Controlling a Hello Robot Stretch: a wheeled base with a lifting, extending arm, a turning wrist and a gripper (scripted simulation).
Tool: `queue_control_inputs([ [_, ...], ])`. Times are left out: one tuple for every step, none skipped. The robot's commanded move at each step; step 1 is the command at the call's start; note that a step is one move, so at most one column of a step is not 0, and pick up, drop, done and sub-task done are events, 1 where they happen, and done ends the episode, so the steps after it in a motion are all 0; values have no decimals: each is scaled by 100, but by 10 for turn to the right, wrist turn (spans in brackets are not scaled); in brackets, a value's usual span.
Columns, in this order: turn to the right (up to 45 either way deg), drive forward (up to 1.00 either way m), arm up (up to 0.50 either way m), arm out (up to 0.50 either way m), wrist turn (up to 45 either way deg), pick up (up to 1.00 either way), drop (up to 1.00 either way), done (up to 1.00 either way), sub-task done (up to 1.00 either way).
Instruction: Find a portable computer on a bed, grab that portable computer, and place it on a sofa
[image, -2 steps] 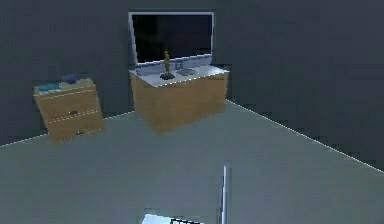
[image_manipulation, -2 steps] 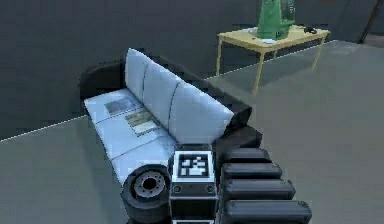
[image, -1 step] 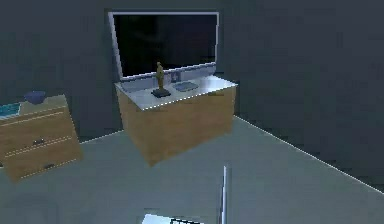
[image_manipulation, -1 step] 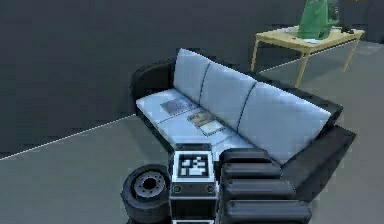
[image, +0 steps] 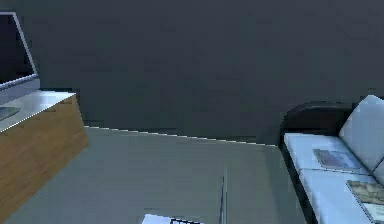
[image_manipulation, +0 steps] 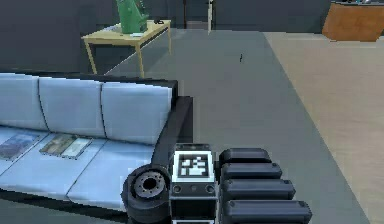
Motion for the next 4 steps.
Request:
queue_control_inputs([
  [90,0,0,0,0,0,0,0,0],
  [0,100,0,0,0,0,0,0,0],
  [90,0,0,0,0,0,0,0,0],
  [0,15,0,0,0,0,0,0,0],
])
